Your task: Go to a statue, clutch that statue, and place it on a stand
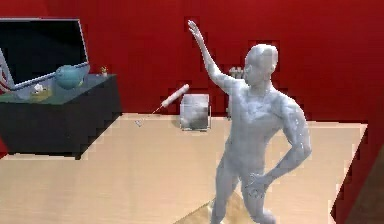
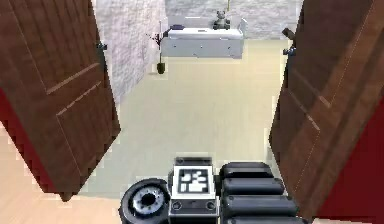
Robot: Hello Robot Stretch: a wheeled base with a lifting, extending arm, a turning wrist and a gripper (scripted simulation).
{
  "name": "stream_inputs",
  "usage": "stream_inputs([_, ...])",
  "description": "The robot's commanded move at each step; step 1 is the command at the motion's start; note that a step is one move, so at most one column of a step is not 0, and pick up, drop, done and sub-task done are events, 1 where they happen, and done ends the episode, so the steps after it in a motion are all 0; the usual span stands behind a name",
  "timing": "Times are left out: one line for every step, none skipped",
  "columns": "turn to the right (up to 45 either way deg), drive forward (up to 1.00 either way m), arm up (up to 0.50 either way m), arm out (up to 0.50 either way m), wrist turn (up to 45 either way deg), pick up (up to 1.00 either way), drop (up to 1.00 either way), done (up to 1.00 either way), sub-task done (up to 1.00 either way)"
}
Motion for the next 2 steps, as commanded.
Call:
stream_inputs([-15.0, 0.00, 0.00, 0.00, 0.0, 0.00, 0.00, 0.00, 0.00])
stream_inputs([0.0, 1.00, 0.00, 0.00, 0.0, 0.00, 0.00, 0.00, 0.00])
